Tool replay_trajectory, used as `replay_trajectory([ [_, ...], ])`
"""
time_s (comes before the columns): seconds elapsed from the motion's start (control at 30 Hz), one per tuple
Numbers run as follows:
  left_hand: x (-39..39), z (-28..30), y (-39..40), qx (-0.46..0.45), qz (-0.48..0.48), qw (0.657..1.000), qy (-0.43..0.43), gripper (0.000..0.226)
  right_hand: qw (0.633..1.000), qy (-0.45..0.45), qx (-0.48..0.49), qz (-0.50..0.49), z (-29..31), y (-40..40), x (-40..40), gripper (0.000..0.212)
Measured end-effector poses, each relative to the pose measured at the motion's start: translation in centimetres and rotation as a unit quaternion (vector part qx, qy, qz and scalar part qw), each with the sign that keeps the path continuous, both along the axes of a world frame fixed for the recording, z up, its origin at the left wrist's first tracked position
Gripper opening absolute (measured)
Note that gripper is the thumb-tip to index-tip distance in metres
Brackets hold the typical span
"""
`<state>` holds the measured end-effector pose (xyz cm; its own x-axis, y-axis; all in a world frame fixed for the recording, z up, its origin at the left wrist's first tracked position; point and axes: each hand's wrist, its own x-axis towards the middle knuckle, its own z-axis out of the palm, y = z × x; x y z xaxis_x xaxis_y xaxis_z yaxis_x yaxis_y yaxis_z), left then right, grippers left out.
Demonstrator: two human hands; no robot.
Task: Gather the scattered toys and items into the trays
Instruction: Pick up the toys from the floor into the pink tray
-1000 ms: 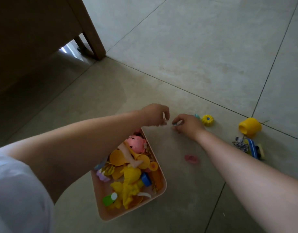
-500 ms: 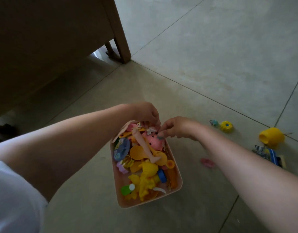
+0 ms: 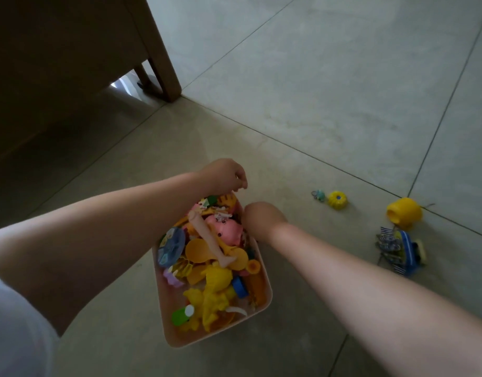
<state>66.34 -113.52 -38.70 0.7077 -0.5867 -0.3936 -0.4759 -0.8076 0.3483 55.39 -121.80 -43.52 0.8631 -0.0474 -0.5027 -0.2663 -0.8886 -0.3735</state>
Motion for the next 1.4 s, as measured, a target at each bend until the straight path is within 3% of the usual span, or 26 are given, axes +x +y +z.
replay_trajectory([
  [0.23,-0.5,0.3,-3.3,-0.093,0.010,0.995,-0.041,0.024,0.984,-0.027,-0.003,-0.176,-0.1,-5.2,-0.1,0.030],
  [0.4,-1.7,0.2,-6.1,-0.097,-0.016,0.988,-0.123,0.028,0.968,-0.031,-0.003,-0.248,0.2,-9.0,-0.3,0.031],
  [0.53,-2.6,-0.1,-9.1,-0.097,-0.074,0.990,-0.074,0.033,0.953,-0.078,0.047,-0.290,-1.0,-11.4,-1.4,0.028],
  [0.63,-3.2,-0.5,-11.3,-0.106,-0.101,0.986,-0.080,0.032,0.919,-0.170,0.004,-0.356,-1.8,-13.4,-3.1,0.023],
  [0.7,-3.7,-1.1,-12.6,-0.100,-0.132,0.982,-0.089,0.030,0.902,-0.174,-0.031,-0.394,-2.3,-14.6,-4.0,0.021],
  [0.83,-4.5,-2.8,-15.0,-0.011,-0.238,0.963,-0.124,0.038,0.915,-0.134,-0.051,-0.377,-3.9,-16.2,-5.2,0.043],
  [0.93,-5.0,-3.8,-16.1,0.052,-0.335,0.910,-0.239,0.033,0.926,-0.116,-0.049,-0.357,-4.7,-16.9,-5.7,0.045],
  [1.03,-5.5,-4.6,-16.9,0.080,-0.359,0.887,-0.280,0.024,0.932,-0.118,-0.044,-0.340,-5.0,-17.1,-5.9,0.040],
  [1.3,-7.3,-6.1,-18.2,0.159,-0.320,0.913,-0.196,0.027,0.930,-0.121,-0.048,-0.343,-5.6,-18.1,-6.0,0.023],
  [1.4,-7.2,-5.5,-18.2,0.124,-0.292,0.931,-0.177,0.026,0.922,-0.121,-0.027,-0.366,-5.2,-18.4,-5.7,0.025],
])
